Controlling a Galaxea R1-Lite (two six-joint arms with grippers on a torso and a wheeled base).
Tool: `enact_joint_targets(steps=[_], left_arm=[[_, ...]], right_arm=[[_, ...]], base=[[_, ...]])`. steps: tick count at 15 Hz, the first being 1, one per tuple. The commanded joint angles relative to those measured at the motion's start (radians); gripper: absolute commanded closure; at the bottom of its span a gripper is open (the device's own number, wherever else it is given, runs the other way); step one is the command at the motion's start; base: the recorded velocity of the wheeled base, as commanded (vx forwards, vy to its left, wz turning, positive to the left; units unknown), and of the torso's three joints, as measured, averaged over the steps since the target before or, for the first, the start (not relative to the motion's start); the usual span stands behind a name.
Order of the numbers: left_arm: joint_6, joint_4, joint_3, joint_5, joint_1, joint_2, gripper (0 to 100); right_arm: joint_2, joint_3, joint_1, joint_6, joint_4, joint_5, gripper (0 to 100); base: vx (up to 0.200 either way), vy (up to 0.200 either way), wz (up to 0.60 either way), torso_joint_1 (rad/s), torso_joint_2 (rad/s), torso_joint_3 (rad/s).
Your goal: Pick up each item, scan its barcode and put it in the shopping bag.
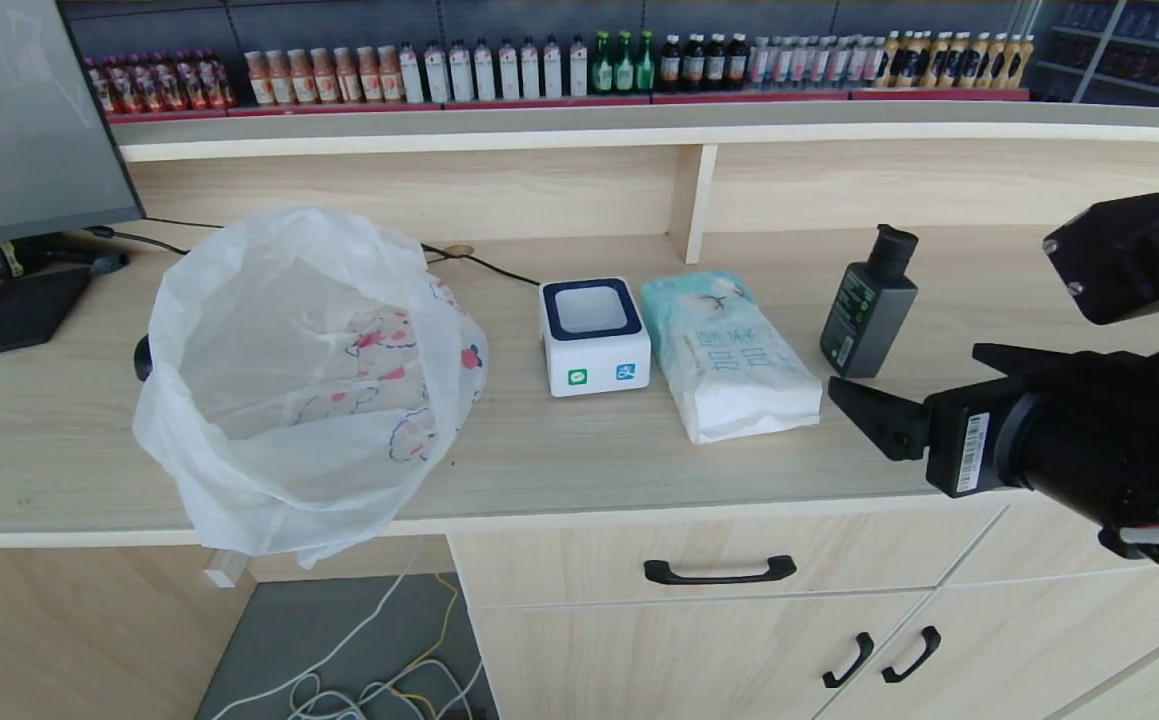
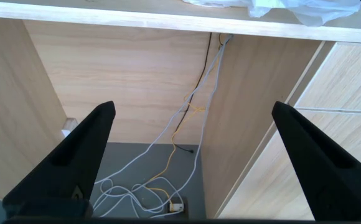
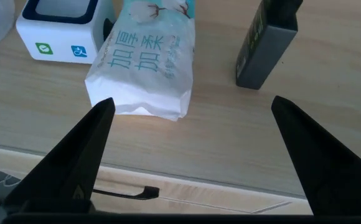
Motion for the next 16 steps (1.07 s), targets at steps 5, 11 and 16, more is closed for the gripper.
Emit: enact_joint_targets(steps=[5, 11, 16], left_arm=[[0.0, 0.0, 0.0, 0.0, -0.002, 0.0, 0], [0.0, 0.0, 0.0, 0.0, 0.0, 0.0, 0], [0.0, 0.0, 0.0, 0.0, -0.002, 0.0, 0]], right_arm=[[0.167, -0.15, -0.003, 0.077, -0.018, 0.018, 0], [0.211, -0.19, -0.006, 0.134, -0.013, 0.047, 0], [0.225, -0.223, -0.012, 0.193, 0.067, 0.098, 0]], base=[[0.0, 0.0, 0.0, 0.0, 0.0, 0.0], [0.0, 0.0, 0.0, 0.0, 0.0, 0.0], [0.0, 0.0, 0.0, 0.0, 0.0, 0.0]])
